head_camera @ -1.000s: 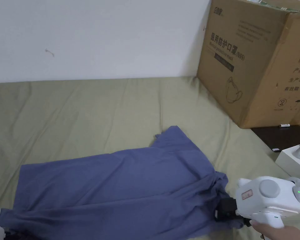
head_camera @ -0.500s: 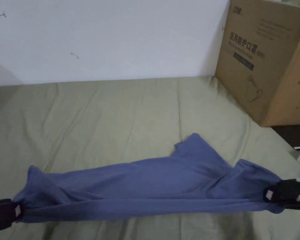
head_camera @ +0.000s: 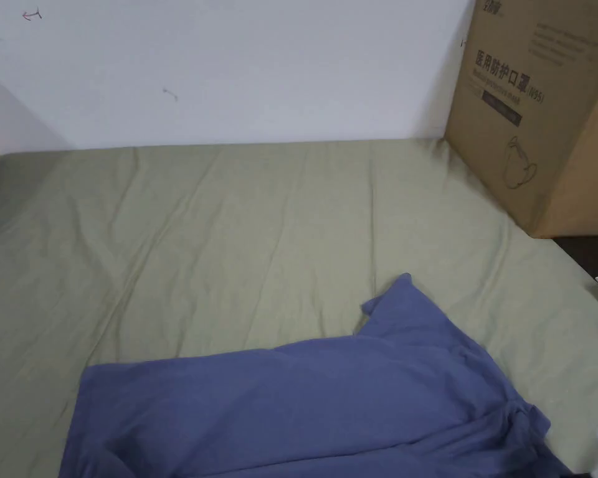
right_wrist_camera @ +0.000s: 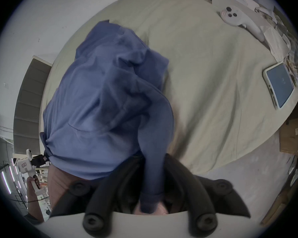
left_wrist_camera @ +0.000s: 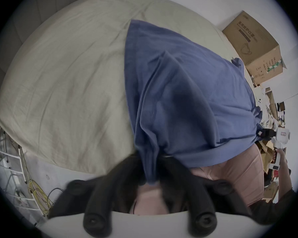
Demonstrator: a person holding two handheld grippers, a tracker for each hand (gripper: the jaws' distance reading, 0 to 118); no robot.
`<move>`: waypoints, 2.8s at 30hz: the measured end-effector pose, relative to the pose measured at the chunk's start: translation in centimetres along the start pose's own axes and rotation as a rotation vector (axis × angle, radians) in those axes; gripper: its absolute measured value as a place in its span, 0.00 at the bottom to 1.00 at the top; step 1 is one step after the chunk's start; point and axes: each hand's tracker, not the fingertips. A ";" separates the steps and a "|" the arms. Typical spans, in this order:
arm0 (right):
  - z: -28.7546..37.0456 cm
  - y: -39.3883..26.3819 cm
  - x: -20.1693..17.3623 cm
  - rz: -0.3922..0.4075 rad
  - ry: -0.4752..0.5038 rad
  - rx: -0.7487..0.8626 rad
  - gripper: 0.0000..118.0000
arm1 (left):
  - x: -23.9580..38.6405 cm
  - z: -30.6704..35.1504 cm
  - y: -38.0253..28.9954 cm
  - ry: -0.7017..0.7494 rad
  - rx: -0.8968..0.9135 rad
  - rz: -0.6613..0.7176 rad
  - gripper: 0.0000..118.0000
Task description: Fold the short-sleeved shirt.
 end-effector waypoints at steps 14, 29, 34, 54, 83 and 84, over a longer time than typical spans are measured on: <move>14.8 -3.2 -13.5 0.234 0.191 0.919 0.85 | 7.6 15.0 0.2 0.007 0.972 -0.086 0.65; 10.4 0.6 -16.8 0.244 0.238 0.675 0.00 | 0.9 0.9 19.2 -0.023 0.195 -0.047 0.05; 7.4 2.3 -16.2 0.148 0.275 0.556 0.00 | -1.9 -7.0 22.1 0.063 0.126 -0.029 0.94; -8.1 28.0 -13.4 0.125 -0.078 0.256 1.00 | 3.8 -5.5 19.0 0.112 0.268 -0.173 0.02; 3.6 21.1 -15.4 0.145 -0.047 0.610 0.03 | 6.2 1.5 20.7 0.067 0.548 -0.172 0.02; 4.2 19.1 -14.8 0.150 -0.050 0.609 0.03 | 6.0 1.9 19.6 0.069 0.537 -0.184 0.02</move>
